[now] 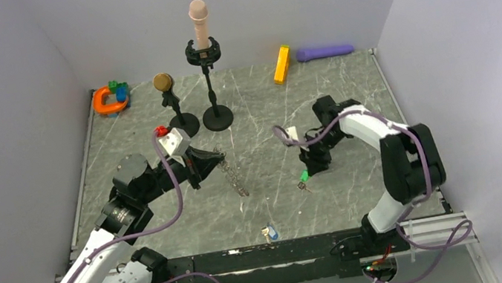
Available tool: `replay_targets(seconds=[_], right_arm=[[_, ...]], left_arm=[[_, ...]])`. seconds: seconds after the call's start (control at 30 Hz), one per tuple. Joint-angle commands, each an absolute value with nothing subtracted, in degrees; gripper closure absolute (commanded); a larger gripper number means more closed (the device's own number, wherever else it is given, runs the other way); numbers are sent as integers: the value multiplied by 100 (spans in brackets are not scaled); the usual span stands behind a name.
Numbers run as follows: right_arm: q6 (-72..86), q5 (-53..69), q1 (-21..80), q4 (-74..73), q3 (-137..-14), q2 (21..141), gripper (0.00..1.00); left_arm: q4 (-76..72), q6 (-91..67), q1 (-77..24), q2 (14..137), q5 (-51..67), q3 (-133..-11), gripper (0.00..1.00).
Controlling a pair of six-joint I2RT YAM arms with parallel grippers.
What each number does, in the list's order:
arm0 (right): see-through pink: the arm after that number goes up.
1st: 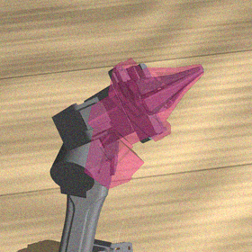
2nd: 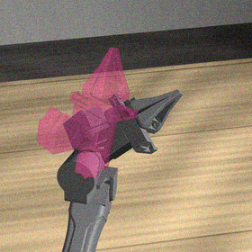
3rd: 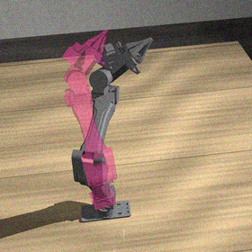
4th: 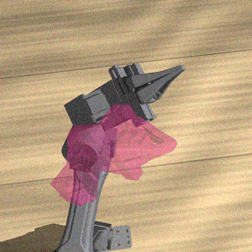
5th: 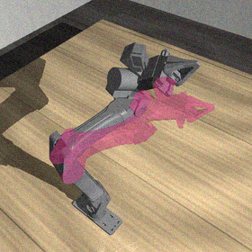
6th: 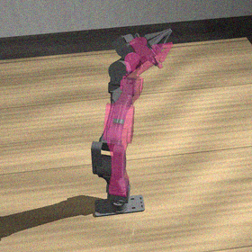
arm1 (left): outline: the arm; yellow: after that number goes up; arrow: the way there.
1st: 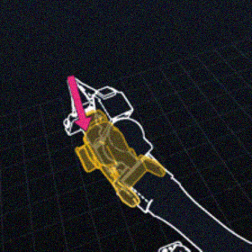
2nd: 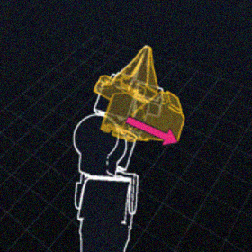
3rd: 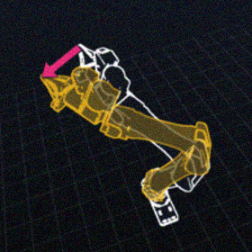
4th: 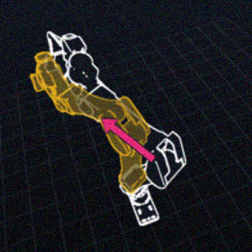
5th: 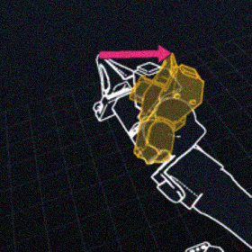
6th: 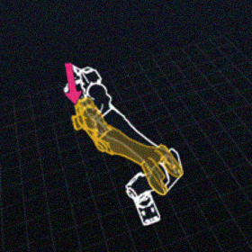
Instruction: Put the keys on the keyring
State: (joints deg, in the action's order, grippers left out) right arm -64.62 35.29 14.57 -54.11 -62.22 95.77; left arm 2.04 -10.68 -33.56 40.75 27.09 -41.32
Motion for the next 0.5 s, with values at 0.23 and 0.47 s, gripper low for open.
replay_targets(seconds=[0.23, 0.47], right_arm=[[-9663, 4726, 1485, -5607, -5712, 9239, 56], [-10293, 4393, 1566, -5558, -5651, 9552, 60]], left_arm=[[-10, -972, -3339, 4049, 2733, -4197, 100], [-9, -1024, -3339, 3872, 2615, -4085, 100]])
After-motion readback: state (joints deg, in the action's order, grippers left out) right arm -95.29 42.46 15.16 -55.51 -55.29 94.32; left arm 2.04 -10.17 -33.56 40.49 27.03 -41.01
